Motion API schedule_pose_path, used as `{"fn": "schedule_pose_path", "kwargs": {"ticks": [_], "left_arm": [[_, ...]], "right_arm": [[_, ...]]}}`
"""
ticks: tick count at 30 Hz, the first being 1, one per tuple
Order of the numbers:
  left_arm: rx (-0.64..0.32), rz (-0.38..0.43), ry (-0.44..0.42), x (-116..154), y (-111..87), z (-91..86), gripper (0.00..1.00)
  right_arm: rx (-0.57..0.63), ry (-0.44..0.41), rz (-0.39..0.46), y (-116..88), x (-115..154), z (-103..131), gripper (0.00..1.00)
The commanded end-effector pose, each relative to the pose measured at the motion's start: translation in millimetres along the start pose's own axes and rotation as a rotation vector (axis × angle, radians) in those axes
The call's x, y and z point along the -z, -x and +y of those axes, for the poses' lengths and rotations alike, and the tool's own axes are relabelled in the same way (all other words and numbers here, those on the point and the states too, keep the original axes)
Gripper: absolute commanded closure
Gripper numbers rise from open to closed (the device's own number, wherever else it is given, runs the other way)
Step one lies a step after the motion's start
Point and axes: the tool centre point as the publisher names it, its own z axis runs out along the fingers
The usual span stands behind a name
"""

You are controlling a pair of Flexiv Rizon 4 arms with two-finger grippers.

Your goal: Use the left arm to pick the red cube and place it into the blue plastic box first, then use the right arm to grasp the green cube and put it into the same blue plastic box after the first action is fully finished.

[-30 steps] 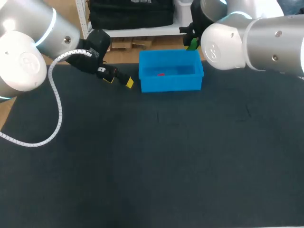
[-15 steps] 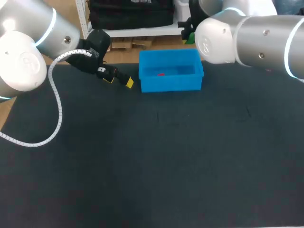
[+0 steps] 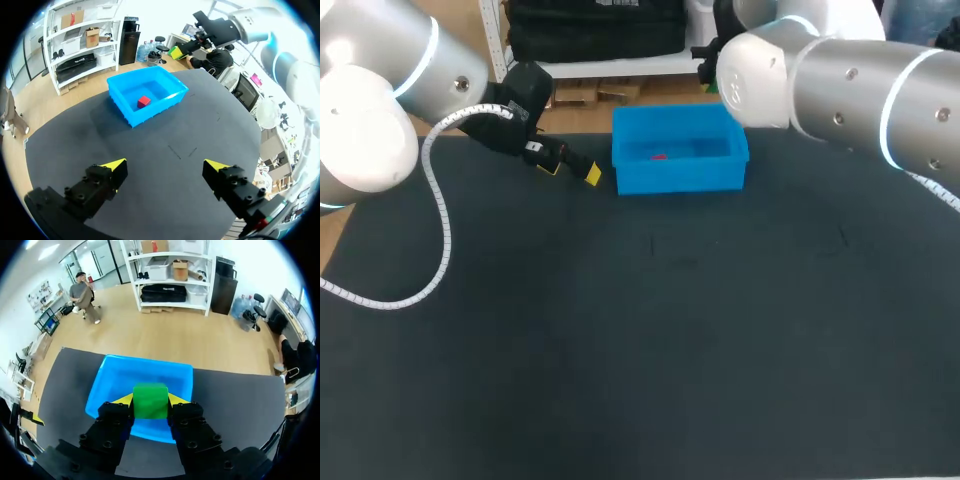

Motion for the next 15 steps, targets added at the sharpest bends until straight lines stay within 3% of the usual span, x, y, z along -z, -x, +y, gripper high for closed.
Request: {"fn": "schedule_pose_path", "kwargs": {"ticks": [1,15], "left_arm": [[-0.002,-0.004,-0.002,0,-1.1,0.5,0.00],[-0.002,-0.004,-0.002,0,-1.1,0.5,0.00]], "right_arm": [[-0.001,0.010,0.009,2,-8,-2,1.00],[-0.019,0.026,0.040,-17,-33,-9,1.00]]}}
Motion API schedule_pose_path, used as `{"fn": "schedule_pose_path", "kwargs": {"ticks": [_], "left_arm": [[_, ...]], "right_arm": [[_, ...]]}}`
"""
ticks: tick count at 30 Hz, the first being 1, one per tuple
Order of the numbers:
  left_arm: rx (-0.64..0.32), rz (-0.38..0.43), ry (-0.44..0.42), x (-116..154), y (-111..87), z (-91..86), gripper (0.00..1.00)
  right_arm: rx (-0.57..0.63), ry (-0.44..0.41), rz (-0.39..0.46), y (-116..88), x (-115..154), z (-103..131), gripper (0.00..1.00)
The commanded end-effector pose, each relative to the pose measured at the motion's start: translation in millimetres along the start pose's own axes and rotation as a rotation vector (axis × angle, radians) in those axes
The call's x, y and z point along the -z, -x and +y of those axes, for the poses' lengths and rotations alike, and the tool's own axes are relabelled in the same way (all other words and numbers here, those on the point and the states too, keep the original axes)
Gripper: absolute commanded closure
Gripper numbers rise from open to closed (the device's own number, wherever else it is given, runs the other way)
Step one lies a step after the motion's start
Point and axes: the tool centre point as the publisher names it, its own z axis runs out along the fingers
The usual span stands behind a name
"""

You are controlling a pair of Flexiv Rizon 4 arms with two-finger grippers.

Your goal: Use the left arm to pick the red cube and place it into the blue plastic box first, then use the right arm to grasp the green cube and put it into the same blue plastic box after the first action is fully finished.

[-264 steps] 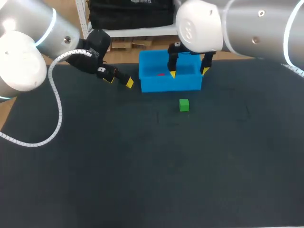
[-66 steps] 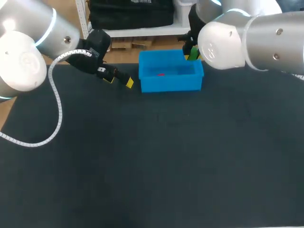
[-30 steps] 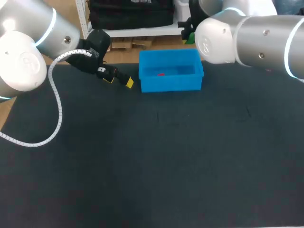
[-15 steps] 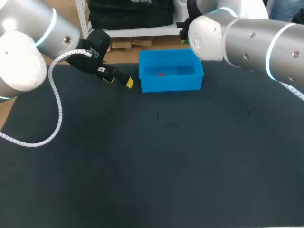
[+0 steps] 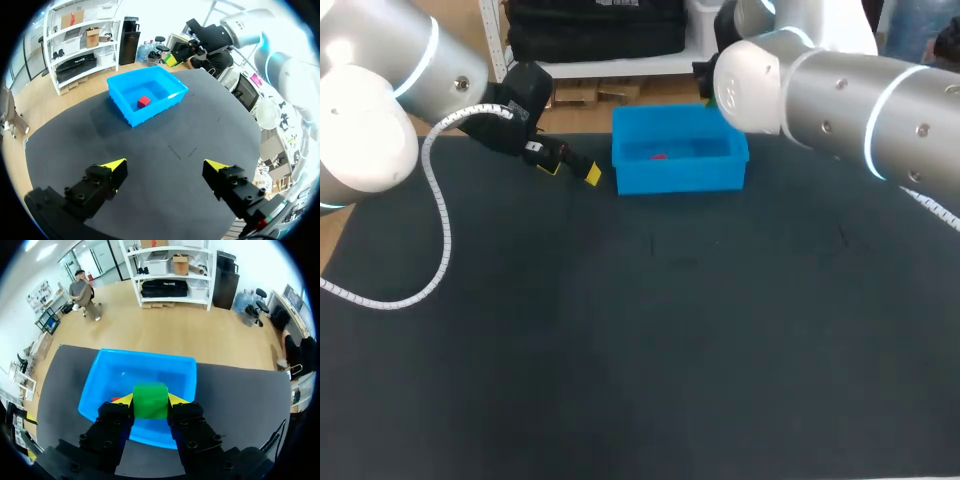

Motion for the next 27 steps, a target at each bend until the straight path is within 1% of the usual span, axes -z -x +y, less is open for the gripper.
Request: {"fn": "schedule_pose_path", "kwargs": {"ticks": [1,9,19,20,21,22,23,27], "left_arm": [[-0.002,-0.004,-0.002,0,-1.1,0.5,0.00],[-0.002,-0.004,-0.002,0,-1.1,0.5,0.00],[-0.002,-0.004,-0.002,0,-1.1,0.5,0.00],[-0.002,-0.004,-0.002,0,-1.1,0.5,0.00],[-0.002,-0.004,-0.002,0,-1.1,0.5,0.00],[-0.002,-0.004,-0.002,0,-1.1,0.5,0.00],[-0.002,-0.004,-0.002,0,-1.1,0.5,0.00],[-0.002,-0.004,-0.002,0,-1.1,0.5,0.00]], "right_arm": [[-0.003,0.007,0.008,-5,-8,-2,1.00],[-0.016,0.011,0.030,-15,-24,-6,1.00],[-0.029,0.019,0.038,-19,-32,-7,1.00],[-0.031,0.018,0.036,-20,-32,-7,0.82],[-0.033,0.017,0.032,-20,-32,-6,0.10],[-0.036,0.016,0.029,-20,-32,-6,0.00],[-0.042,0.004,0.025,-20,-32,-6,0.00],[-0.040,0.010,0.025,-21,-32,-6,0.00]]}}
